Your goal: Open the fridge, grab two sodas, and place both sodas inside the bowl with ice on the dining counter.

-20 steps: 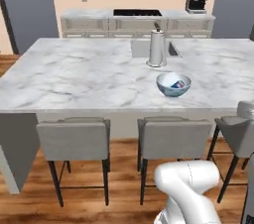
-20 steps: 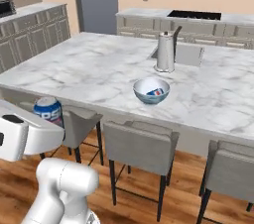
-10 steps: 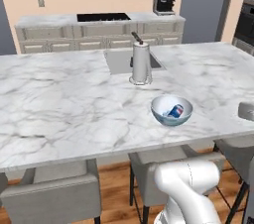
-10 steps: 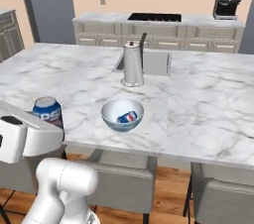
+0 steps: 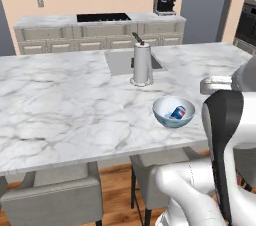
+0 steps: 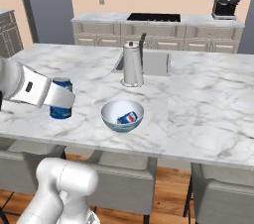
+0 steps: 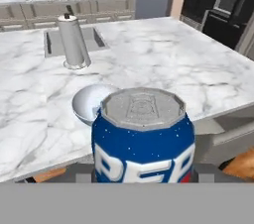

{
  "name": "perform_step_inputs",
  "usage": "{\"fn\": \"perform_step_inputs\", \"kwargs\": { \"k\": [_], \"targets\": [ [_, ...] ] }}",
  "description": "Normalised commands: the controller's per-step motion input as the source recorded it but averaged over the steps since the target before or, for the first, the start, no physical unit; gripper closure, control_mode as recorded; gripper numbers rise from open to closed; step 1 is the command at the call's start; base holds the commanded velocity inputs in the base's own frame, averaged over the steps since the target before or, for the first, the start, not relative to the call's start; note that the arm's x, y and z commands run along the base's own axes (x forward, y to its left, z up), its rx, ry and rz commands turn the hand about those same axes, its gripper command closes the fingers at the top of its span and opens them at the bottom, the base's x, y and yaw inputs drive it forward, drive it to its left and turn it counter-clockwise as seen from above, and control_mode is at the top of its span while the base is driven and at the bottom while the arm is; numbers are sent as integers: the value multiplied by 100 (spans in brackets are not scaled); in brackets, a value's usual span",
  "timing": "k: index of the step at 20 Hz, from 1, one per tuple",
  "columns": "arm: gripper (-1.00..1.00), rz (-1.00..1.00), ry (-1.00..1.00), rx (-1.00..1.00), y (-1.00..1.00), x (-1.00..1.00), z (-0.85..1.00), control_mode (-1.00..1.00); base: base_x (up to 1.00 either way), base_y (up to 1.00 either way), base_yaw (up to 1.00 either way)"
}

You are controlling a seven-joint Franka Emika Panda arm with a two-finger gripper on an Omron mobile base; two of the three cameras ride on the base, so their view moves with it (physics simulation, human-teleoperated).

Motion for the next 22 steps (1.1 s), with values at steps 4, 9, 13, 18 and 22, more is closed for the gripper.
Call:
{"fn": "perform_step_inputs", "kwargs": {
  "k": [4, 9, 13, 18, 22],
  "targets": [
    [100, 18, 47, 0, 6, 100, -40, -100, 0, 0, 0],
    [100, 24, 47, 0, 0, 87, -58, -100, 0, 0, 0],
    [100, 21, 34, 0, -20, 79, -60, -100, 0, 0, 0],
    [100, 16, 20, 0, -34, 57, -50, -100, 0, 0, 0],
    [100, 7, 3, 0, -13, 34, -26, -100, 0, 0, 0]
  ]
}}
